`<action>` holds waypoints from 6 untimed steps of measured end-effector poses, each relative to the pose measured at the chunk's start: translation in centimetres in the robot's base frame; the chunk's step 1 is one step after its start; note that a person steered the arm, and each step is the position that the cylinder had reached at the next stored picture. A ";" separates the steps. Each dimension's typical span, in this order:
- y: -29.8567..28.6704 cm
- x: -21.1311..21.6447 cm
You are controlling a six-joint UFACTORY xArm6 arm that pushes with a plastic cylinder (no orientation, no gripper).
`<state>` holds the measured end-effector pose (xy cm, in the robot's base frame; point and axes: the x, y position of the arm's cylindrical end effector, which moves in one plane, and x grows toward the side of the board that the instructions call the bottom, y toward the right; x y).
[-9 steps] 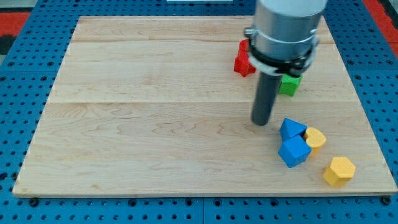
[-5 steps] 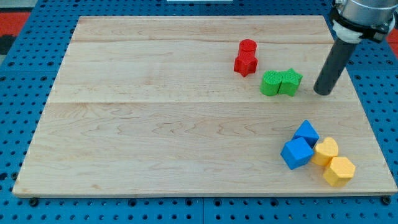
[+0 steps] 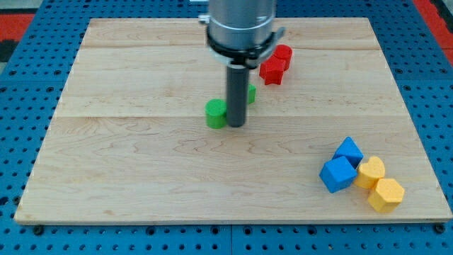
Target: Push the green circle towards bottom left
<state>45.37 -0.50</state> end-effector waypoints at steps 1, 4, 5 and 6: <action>-1.6 -0.9; -14.9 -4.0; -15.6 -6.1; -20.4 -4.3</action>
<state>41.09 -20.88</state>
